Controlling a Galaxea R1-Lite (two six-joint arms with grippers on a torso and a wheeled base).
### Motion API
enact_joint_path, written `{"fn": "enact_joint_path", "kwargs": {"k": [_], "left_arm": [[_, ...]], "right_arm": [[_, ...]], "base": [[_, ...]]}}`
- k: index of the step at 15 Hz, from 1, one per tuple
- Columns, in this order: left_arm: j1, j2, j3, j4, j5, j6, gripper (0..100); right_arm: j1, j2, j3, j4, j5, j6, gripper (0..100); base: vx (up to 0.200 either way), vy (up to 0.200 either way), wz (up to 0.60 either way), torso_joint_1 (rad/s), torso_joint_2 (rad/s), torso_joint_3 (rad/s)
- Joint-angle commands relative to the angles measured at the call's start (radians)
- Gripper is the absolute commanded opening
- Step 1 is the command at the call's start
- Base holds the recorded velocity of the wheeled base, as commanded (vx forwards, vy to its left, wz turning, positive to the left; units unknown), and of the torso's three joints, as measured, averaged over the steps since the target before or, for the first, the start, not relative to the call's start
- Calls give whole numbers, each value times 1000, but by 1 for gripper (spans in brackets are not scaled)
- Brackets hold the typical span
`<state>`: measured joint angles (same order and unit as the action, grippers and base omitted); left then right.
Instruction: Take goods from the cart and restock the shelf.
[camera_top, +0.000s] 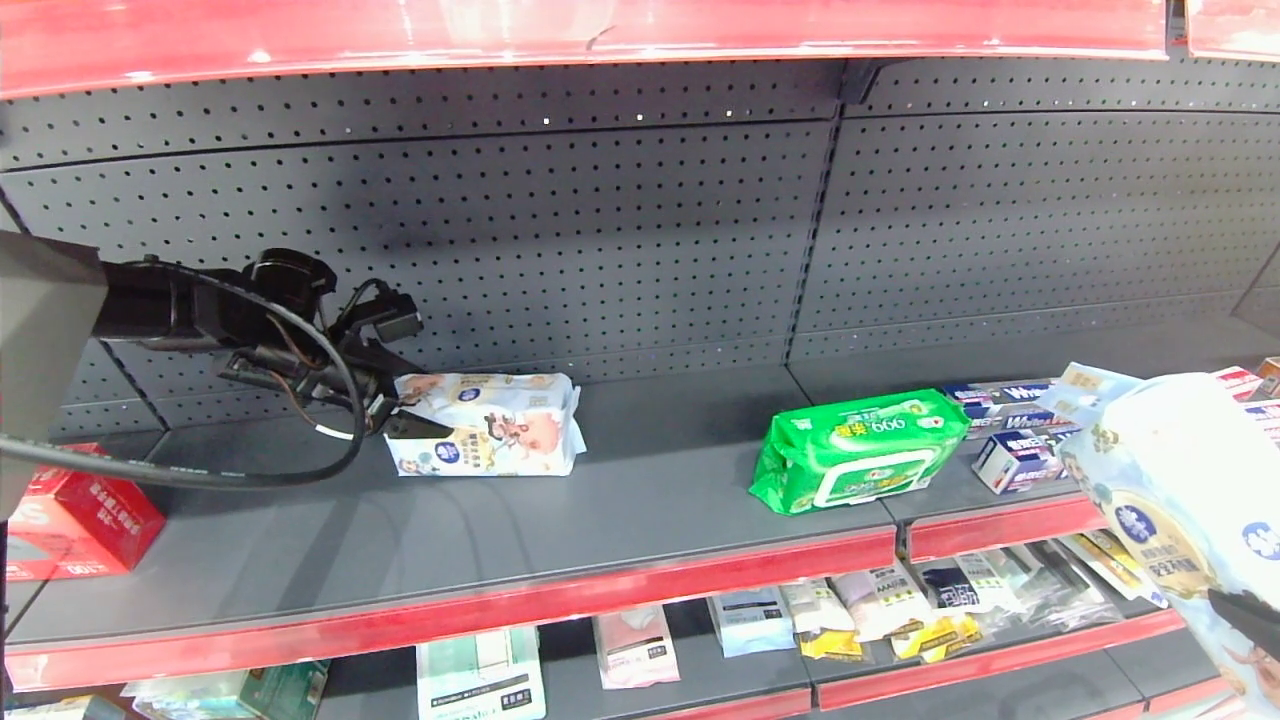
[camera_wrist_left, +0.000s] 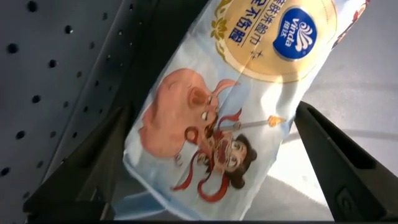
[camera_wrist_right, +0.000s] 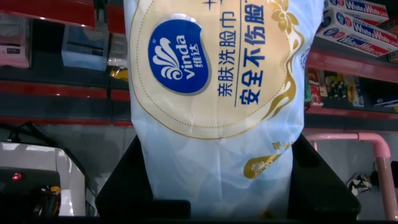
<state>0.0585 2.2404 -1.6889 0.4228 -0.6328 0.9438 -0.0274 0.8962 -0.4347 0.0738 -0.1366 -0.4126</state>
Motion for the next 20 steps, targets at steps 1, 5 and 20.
{"fn": "enact_joint_path", "kwargs": {"k": [1,5,20], "left_arm": [[-5,7,3,2,1,0,100],[-17,31,0,-6,1,0,100],[-51,-8,51,-25,-36,0,0]], "right_arm": [[0,0,2,0,0,0,0],[0,0,8,0,0,0,0],[1,0,36,-2,2,-8,0]], "base": [[0,0,0,0,0,0],[0,0,0,0,0,0],[0,0,0,0,0,0]]}}
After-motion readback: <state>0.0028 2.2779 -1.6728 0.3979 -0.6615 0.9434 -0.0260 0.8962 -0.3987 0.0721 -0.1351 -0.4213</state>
